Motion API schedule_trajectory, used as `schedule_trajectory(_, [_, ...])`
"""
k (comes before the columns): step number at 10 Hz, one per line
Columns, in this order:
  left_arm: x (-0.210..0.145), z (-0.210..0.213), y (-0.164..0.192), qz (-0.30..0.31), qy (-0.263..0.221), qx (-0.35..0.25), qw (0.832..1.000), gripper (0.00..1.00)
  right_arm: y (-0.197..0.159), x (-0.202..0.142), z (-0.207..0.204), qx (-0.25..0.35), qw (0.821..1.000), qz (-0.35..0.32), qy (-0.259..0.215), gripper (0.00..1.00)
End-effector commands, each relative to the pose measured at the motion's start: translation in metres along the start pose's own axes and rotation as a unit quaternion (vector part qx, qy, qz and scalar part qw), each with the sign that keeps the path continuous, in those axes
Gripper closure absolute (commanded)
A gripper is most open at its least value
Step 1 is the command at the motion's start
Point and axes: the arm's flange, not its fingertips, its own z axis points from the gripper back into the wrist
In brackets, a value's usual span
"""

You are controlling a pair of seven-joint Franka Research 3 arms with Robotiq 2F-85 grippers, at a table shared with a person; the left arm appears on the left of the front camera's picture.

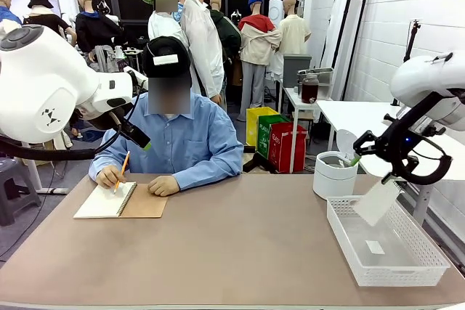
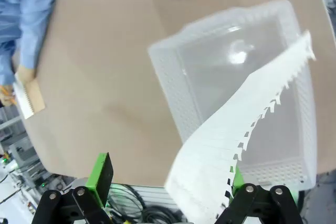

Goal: Sort the paper based on its condition.
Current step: If a person hands you a paper, place it in the Organizing basket , and if it's crumpled, put it in the Trash can.

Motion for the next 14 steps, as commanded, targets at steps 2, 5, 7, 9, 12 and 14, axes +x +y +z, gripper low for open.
schedule_trajectory(2, [0.0,0.0,0.0,-0.002,0.0,0.001,1.0,0.0,-0.01,-0.004,-0.018,0.022,0.999,0.039,0.002,0.0])
schedule_trajectory(5, [0.0,0.0,0.0,-0.002,0.0,0.001,1.0,0.0,-0.045,-0.005,-0.071,-0.067,0.987,-0.013,0.142,0.0])
schedule_trajectory(7, [0.0,0.0,0.0,-0.002,0.0,0.001,1.0,0.0,-0.063,0.0,-0.096,-0.118,0.973,-0.048,0.192,0.0])
schedule_trajectory(9, [0.0,0.0,0.0,-0.002,0.0,0.001,1.0,0.0,-0.075,-0.001,-0.119,-0.156,0.959,-0.067,0.228,0.0])
schedule_trajectory(12, [0.0,0.0,0.0,-0.002,0.0,0.001,1.0,0.0,-0.078,0.002,-0.139,-0.189,0.953,-0.075,0.226,0.0])
schedule_trajectory(14, [0.0,0.0,0.0,-0.002,0.0,0.001,1.0,0.0,-0.077,0.003,-0.149,-0.202,0.95,-0.071,0.226,0.0])
